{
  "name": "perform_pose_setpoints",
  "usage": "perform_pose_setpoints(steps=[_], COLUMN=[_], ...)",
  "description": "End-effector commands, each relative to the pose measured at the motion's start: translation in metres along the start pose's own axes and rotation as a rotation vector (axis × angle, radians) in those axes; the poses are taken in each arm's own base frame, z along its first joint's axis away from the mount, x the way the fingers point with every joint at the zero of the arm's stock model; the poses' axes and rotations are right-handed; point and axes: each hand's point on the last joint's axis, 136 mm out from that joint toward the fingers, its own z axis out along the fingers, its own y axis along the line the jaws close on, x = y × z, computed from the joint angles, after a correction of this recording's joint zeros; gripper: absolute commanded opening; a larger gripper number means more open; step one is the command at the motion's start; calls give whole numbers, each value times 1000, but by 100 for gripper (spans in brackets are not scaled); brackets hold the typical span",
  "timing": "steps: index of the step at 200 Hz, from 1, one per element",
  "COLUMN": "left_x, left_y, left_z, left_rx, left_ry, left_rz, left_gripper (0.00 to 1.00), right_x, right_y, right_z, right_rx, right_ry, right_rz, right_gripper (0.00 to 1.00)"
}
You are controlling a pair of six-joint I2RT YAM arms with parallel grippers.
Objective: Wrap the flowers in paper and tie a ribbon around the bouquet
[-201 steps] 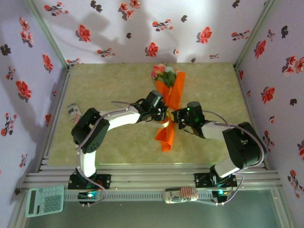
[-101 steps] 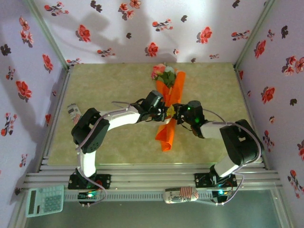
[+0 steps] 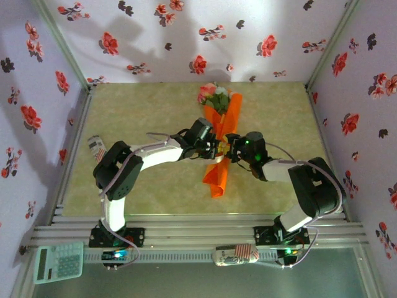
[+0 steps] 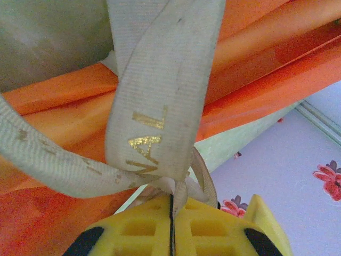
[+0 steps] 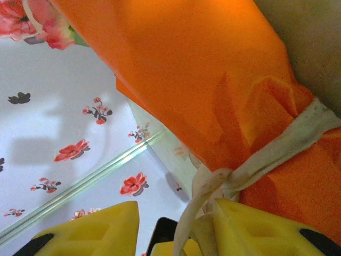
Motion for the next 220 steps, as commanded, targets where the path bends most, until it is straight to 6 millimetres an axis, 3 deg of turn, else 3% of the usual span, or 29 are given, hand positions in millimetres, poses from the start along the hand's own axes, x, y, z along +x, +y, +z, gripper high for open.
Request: perform_pose_setpoints(steps=[1, 28, 70, 100, 116, 145, 220], left_x=[-1, 1, 2, 4, 5, 7, 5], left_y=[0, 0, -1, -2, -2, -5, 1], left_z=[0, -1, -3, -6, -14, -30, -37], left_rx=[-22, -40, -41, -41, -50, -53, -58], left_ry=[3, 10, 11, 14, 5, -9, -15], left_rz=[-131, -109, -100, -95, -87, -70, -80], left_gripper=[8, 8, 12, 21, 32, 40, 46], right_x=[2, 4, 3, 1, 0, -2, 4], right_y=[-4, -3, -6, -10, -14, -20, -17], right_z=[4, 8, 7, 3, 1, -2, -9], right_rx=[23, 25, 35, 44, 52, 53, 36], right_ry=[37, 50, 44, 26, 21, 12, 13], right_rz=[-15, -16, -11, -6, -5, -9, -20], right_gripper=[40, 32, 12, 0, 0, 0, 0])
